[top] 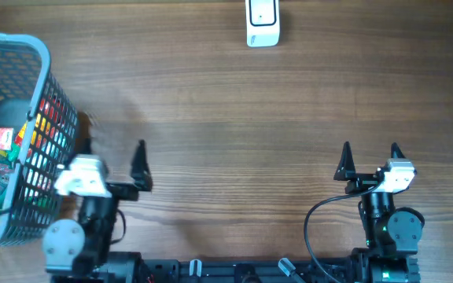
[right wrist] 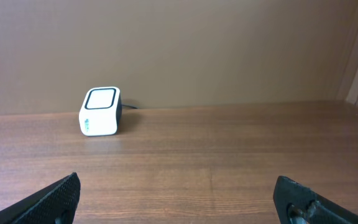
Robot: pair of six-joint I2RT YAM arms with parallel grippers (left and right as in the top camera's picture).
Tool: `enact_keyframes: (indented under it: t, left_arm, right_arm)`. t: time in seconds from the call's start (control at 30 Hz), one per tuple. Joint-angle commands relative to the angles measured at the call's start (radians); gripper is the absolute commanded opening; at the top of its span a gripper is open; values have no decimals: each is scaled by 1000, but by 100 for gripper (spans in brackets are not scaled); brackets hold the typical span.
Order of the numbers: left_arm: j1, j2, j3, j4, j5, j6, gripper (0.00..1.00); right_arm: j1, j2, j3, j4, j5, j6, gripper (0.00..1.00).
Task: Scan the item barcode
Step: 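Reach the left gripper into the basket toward the green-capped jar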
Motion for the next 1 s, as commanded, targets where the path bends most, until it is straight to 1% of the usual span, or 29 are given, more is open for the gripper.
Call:
enact_keyframes:
  t: [0.0, 0.1, 0.17, 0.2, 0.3, 0.4, 0.47, 0.57, 0.67, 0.73, 0.8, 0.9, 0.97]
  left_arm:
    - [-3, 172, 270, -179, -161, -91, 100]
    - [-3, 321, 508, -350, -154, -91, 100]
    - [-3, 388, 627, -453, -85, -92, 100]
    - [-3, 410, 664, -523, -11, -101, 100]
    - [-3, 415, 664, -541, 64, -102, 100]
    - [-3, 415, 669, -531, 51, -109, 100]
    - [-3, 419, 687, -517, -32, -179, 100]
    - [-3, 436, 750, -518, -167, -203, 100]
    - [11, 473, 836, -526, -375, -338, 100]
    - [27, 500, 887, -536, -494, -426, 100]
    - [58, 541, 949, -535, -591, -486, 100]
    - [121, 607, 1017, -537, -605, -500, 100]
    - [188, 660, 1057, -542, -605, -539, 100]
  right_arm:
    - [6, 3, -3, 2, -20, -9, 100]
    - [6, 3, -3, 2, -20, -10, 100]
    - [6, 3, -3, 2, -20, -9, 100]
    - [6, 3, -3, 2, -20, -9, 100]
    - [6, 3, -3, 2, -20, -9, 100]
    - [6, 3, -3, 2, -20, -10, 100]
    - [6, 3, -3, 2, -20, -9, 100]
    - [6, 3, -3, 2, -19, -10, 100]
    - [6, 3, -3, 2, -20, -9, 100]
    - [6, 3, -3, 2, -20, -9, 100]
    - [6, 3, -3, 2, -20, -9, 100]
    - [6, 3, -3, 2, -20, -9, 100]
    - [6, 3, -3, 2, -20, -10, 100]
